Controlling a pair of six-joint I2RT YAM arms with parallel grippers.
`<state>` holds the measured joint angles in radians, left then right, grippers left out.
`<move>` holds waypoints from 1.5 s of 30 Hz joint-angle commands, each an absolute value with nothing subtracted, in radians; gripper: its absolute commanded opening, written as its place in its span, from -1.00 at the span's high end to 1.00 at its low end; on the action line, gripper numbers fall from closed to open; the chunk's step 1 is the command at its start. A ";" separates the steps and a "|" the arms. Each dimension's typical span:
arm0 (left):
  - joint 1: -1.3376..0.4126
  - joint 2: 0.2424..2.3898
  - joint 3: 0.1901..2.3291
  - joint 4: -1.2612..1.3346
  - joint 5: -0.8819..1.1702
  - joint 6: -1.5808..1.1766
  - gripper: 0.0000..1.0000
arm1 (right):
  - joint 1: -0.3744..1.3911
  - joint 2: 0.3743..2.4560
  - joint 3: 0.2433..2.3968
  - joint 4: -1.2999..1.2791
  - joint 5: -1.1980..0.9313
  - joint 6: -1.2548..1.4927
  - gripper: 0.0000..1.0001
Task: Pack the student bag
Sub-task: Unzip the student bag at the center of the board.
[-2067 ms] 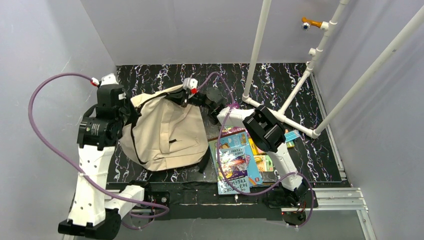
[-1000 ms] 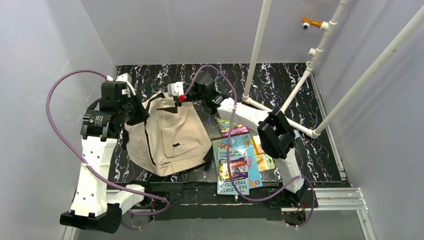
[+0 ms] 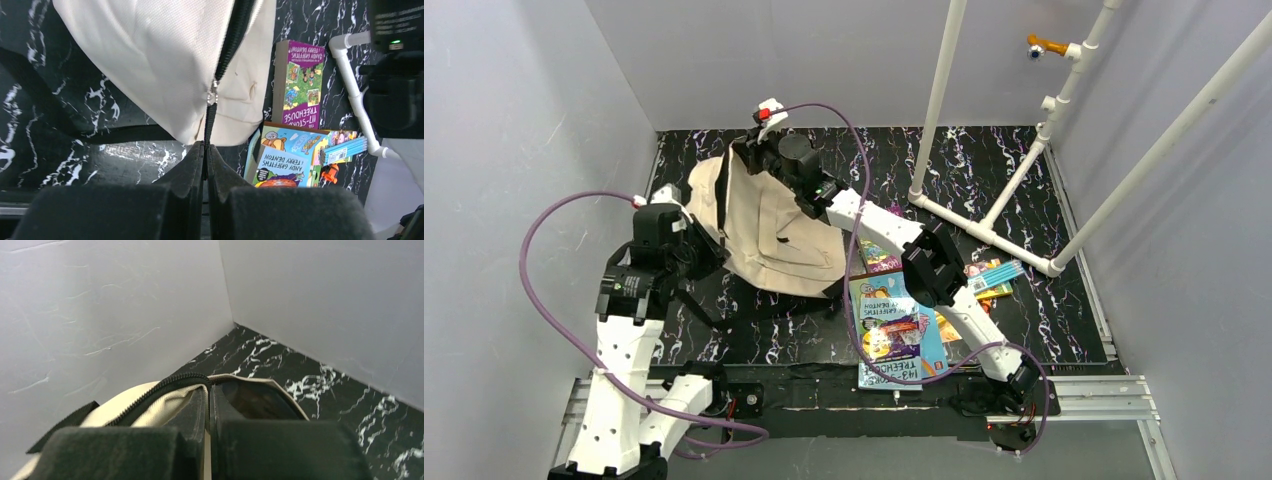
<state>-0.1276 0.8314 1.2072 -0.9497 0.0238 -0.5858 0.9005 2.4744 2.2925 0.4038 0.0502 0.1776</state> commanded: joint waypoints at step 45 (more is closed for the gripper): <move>-0.131 0.891 1.010 -1.016 0.250 -1.008 1.00 | 0.944 1.752 1.036 0.772 -0.151 0.413 -0.87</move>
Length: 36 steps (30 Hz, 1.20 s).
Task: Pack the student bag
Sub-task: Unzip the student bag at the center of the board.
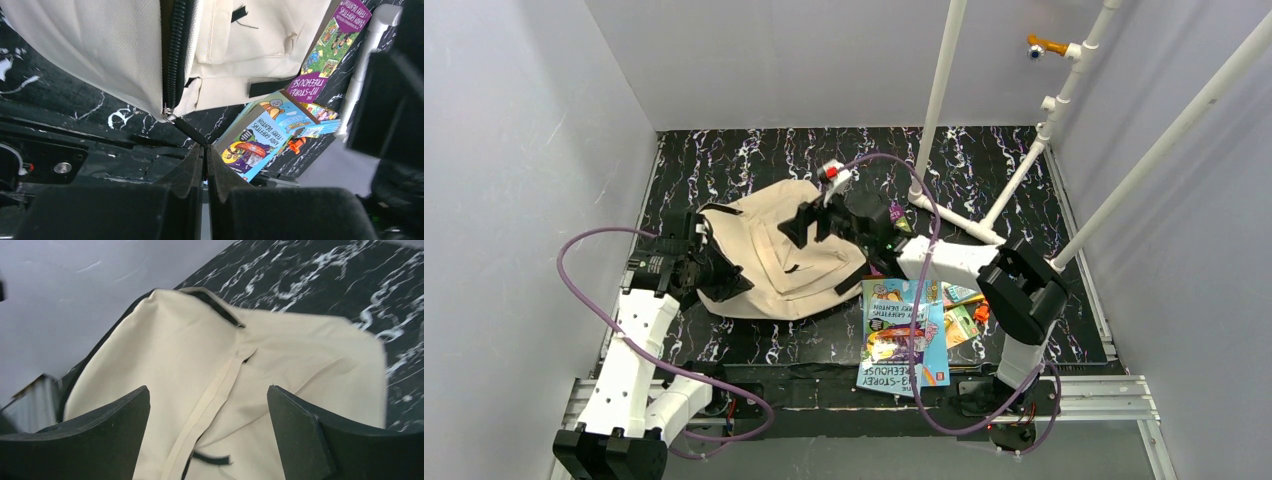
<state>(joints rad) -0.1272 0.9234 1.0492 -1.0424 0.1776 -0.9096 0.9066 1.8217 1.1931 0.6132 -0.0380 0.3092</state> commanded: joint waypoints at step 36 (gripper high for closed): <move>-0.130 0.753 0.995 -1.056 0.259 -1.092 1.00 | 1.236 2.045 0.966 1.615 -0.129 0.207 -0.03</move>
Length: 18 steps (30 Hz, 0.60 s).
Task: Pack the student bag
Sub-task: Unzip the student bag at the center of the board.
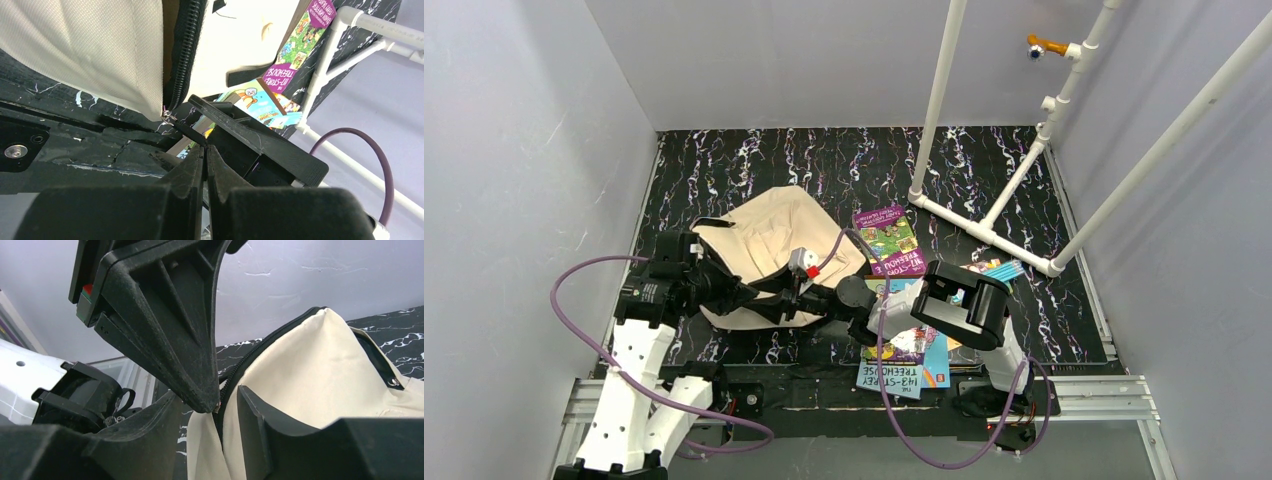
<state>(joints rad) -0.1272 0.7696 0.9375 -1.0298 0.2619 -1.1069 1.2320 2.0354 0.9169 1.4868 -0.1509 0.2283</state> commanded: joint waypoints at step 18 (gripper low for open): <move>-0.130 0.757 1.060 -1.087 0.237 -1.058 0.92 | 1.235 2.105 1.013 1.627 -0.114 0.189 0.33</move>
